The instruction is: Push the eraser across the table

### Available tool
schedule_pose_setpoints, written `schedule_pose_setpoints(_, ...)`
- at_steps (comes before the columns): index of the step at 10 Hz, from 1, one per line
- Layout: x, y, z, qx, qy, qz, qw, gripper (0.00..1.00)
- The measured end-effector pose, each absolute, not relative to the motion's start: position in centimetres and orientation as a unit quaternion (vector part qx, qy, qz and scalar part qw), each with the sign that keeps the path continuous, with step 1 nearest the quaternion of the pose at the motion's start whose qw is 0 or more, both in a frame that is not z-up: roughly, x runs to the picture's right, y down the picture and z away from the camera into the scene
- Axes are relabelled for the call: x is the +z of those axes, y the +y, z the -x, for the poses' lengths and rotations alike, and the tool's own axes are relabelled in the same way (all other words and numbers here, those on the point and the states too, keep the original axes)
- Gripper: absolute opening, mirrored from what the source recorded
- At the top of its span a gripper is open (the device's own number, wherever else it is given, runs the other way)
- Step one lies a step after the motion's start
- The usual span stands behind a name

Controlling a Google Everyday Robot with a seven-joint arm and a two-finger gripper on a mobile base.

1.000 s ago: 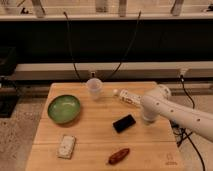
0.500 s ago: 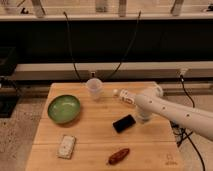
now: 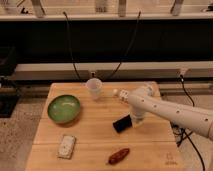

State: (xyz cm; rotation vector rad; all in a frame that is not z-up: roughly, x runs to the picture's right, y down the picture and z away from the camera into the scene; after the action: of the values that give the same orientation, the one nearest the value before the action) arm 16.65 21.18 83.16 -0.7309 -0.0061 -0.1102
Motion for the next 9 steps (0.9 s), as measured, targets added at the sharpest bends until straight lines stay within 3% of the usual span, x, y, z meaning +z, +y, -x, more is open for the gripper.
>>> schedule_pose_setpoints(9, 84.2, 20.6, -7.0, -0.145, -0.015, 0.362, 0.921, 0.00)
